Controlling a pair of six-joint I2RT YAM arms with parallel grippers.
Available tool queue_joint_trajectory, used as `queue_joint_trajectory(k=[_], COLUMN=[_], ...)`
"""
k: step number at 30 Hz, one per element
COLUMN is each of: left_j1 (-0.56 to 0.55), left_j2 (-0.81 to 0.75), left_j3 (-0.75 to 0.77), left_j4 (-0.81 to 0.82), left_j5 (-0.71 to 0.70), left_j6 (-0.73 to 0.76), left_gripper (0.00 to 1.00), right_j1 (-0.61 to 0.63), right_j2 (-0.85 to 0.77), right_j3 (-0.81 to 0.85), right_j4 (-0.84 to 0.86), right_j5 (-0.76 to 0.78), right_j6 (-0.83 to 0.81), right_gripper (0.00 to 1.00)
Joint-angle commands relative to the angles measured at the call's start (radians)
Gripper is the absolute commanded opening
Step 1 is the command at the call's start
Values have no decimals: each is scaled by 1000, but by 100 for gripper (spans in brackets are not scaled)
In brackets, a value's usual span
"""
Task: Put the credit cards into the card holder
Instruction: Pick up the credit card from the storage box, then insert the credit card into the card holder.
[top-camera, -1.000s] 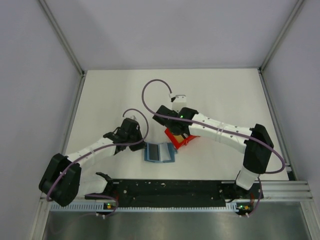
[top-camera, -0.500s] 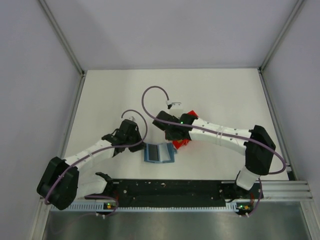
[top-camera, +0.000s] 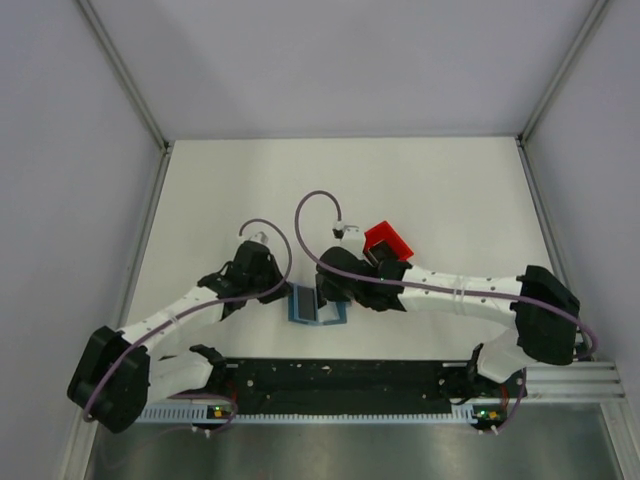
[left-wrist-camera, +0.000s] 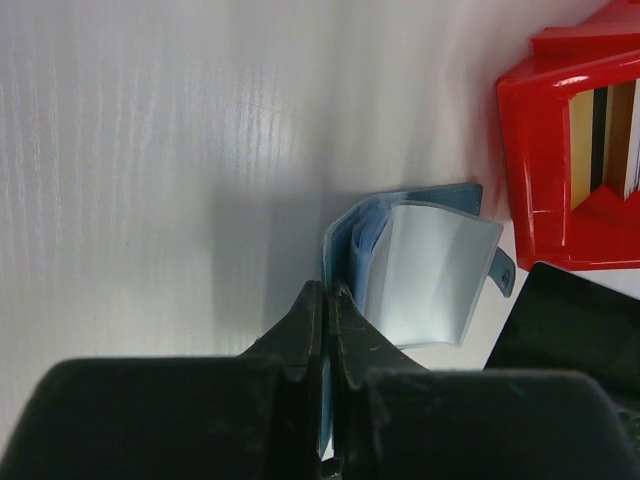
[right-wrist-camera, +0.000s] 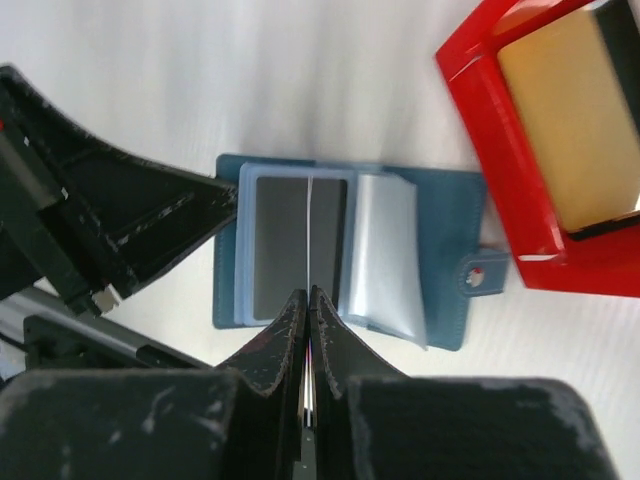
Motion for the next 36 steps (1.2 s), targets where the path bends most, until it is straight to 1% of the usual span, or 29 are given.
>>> queue_joint_trajectory(k=[1, 4, 5, 7, 11, 21, 27, 36], left_j1=[4, 2, 2, 2, 2, 4, 2, 2], left_j2=[-29, -37, -46, -66, -117, -176, -178, -189], left_j3=[-30, -50, -60, -89, -132, -169, -182, -183], left_j4=[65, 67, 73, 87, 99, 117, 127, 125], left_j5=[-7, -15, -15, -15, -4, 34, 44, 47], left_j6=[-21, -32, -36, -47, -64, -90, -89, -92], left_gripper=[0, 0, 0, 0, 0, 0, 0, 0], right_j1=[53, 85, 99, 114, 139, 162, 167, 171], right_j2=[-59, -53, -45, -29, -16, 65, 100, 126], right_j3=[-133, -173, -175, -187, -239, -192, -162, -122], right_j4=[394, 485, 491, 519, 631, 571, 559, 481], right_j5=[-46, -2, 23, 37, 55, 128, 154, 186], right_j6=[-7, 10, 10, 5, -18, -33, -62, -73], right_gripper=[0, 0, 0, 0, 0, 0, 0, 0])
